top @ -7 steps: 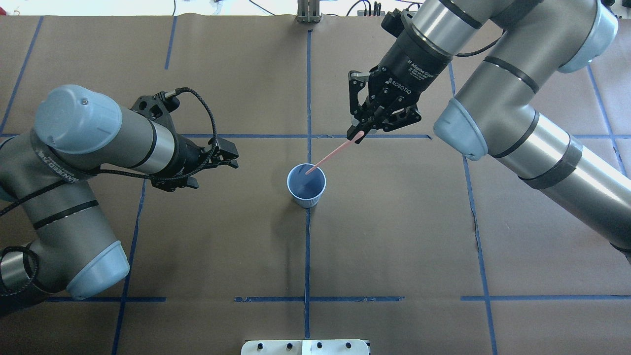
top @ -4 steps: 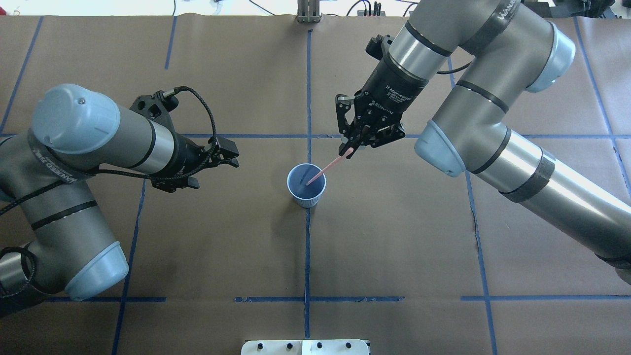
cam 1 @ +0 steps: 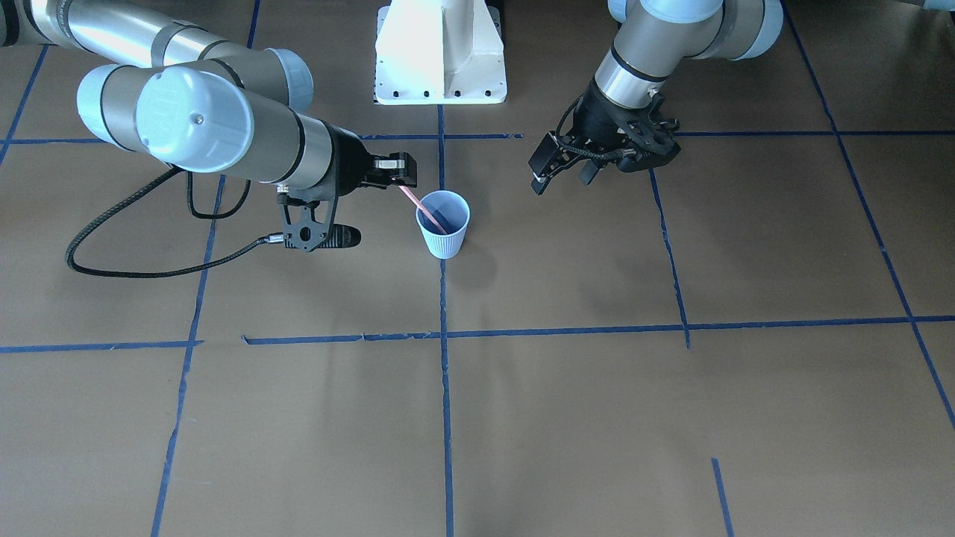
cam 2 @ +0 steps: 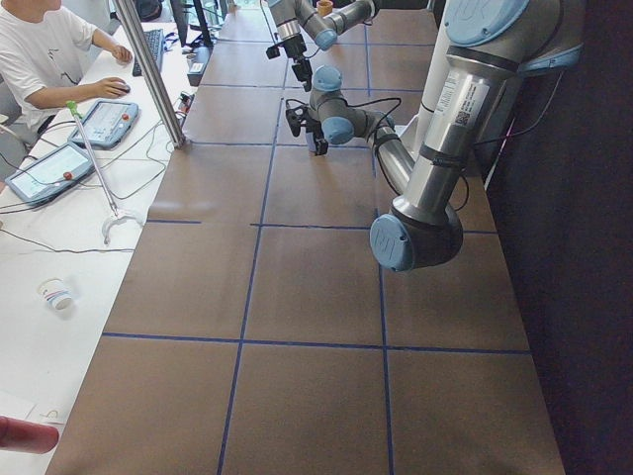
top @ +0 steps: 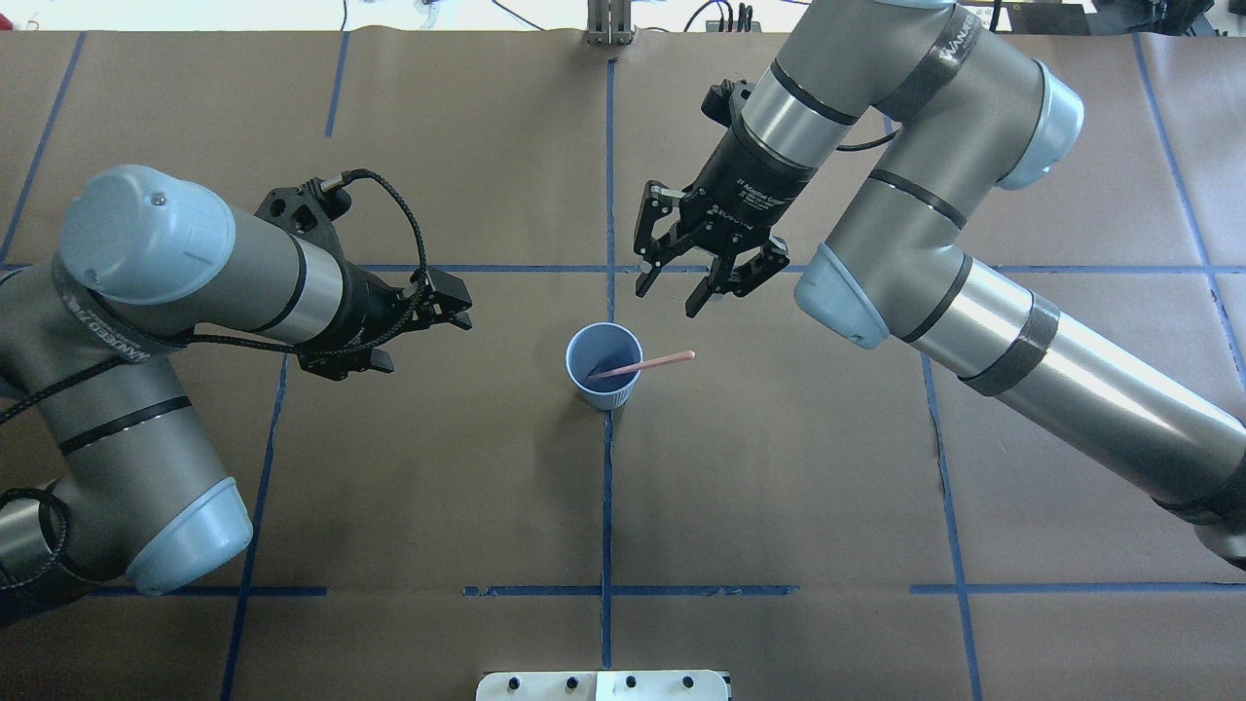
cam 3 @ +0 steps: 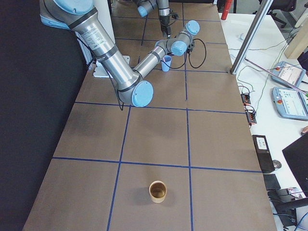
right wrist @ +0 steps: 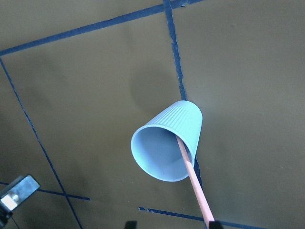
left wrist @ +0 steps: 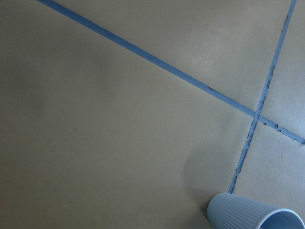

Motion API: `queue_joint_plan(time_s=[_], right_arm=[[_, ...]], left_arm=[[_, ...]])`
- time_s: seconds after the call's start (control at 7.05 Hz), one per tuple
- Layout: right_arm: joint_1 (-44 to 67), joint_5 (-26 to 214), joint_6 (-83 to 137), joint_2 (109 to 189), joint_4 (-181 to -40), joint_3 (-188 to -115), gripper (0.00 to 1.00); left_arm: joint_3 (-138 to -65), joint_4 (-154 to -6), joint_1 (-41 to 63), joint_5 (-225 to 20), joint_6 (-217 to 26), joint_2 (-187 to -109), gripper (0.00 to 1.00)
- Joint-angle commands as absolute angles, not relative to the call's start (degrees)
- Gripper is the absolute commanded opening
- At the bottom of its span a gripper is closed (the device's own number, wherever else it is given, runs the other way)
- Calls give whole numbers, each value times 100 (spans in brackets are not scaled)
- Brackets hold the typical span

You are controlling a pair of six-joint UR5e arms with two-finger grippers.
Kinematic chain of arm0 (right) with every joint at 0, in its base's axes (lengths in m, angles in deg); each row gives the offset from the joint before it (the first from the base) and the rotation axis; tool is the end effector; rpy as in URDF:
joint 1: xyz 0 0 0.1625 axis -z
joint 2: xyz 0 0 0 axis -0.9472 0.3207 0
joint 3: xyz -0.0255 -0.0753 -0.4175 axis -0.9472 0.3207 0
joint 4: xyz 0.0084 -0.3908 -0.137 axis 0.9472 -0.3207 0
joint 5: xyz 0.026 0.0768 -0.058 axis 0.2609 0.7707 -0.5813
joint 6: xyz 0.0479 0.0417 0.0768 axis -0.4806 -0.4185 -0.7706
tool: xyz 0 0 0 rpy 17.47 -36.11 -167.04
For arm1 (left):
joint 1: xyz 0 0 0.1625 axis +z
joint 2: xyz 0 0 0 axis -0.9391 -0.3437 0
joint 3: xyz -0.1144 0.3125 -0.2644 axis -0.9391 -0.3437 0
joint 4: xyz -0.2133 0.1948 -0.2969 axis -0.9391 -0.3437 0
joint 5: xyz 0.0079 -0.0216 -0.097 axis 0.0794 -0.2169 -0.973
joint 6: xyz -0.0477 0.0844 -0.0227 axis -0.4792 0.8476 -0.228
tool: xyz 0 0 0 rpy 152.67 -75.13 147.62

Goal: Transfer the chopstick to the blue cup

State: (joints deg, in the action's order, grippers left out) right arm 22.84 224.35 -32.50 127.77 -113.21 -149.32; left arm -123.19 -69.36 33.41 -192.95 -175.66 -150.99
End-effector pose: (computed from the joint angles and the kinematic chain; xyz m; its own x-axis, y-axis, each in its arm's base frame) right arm -0.4105 -0.5302 0.1666 0.3570 0.2369 0.9036 0.2254 0.9169 -0.3295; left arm 0.4011 -0.4160 0.2373 0.3744 -0.3727 -0.8491 0.3211 0.9111 -0.2583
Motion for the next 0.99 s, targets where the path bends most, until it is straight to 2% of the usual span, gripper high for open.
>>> queue_joint_plan(time_s=[0.0, 0.28, 0.43, 0.85], right_arm=[[1483, 22438, -3373, 13383, -11338, -15602, 100], [917, 21539, -3102, 14159, -11347, -15914, 100], [933, 21080, -2308, 14345, -11381, -15906, 100], [94, 20742, 993, 16107, -11391, -15905, 100]], left_arm=[[-12359, -6936, 3325, -19311, -17494, -14974, 100], [-12394, -6936, 3185, -19354, -16970, -14728, 100], [-12498, -6936, 3106, -19363, -16357, -14484, 100], [-12579, -6892, 1862, -20457, -13452, -13474, 100]])
